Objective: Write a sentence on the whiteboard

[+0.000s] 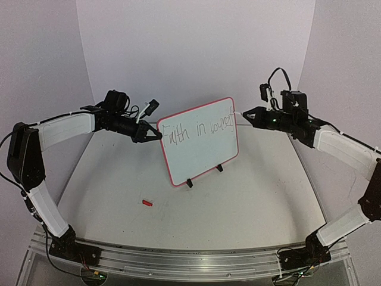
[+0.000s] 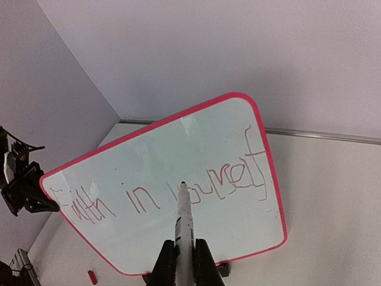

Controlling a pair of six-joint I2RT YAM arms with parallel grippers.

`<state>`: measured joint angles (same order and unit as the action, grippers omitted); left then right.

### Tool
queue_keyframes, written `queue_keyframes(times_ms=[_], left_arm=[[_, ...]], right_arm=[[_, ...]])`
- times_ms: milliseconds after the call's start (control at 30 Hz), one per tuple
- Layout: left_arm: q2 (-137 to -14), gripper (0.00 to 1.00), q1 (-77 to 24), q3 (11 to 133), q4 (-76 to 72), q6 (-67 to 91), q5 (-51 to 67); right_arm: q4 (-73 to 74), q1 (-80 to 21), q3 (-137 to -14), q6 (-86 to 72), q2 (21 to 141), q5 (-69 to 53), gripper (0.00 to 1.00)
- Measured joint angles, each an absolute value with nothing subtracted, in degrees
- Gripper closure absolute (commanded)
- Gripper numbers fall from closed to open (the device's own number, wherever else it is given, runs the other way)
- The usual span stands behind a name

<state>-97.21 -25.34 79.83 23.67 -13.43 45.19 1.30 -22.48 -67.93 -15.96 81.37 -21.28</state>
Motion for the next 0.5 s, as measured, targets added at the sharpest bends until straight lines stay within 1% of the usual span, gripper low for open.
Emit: queue_keyframes(times_ms=[267, 500], left_arm=[[-97.14, 1.00, -25.52, 79.83, 23.75, -13.47, 45.15], [-97.14, 1.00, -25.58, 79.83, 23.68, -13.47, 44.99]], right_arm=[[3.58, -34.54, -64.62, -15.09, 82.83, -22.99, 1.00], [0.73, -41.94, -65.24, -14.81, 90.70, -25.43, 1.00]])
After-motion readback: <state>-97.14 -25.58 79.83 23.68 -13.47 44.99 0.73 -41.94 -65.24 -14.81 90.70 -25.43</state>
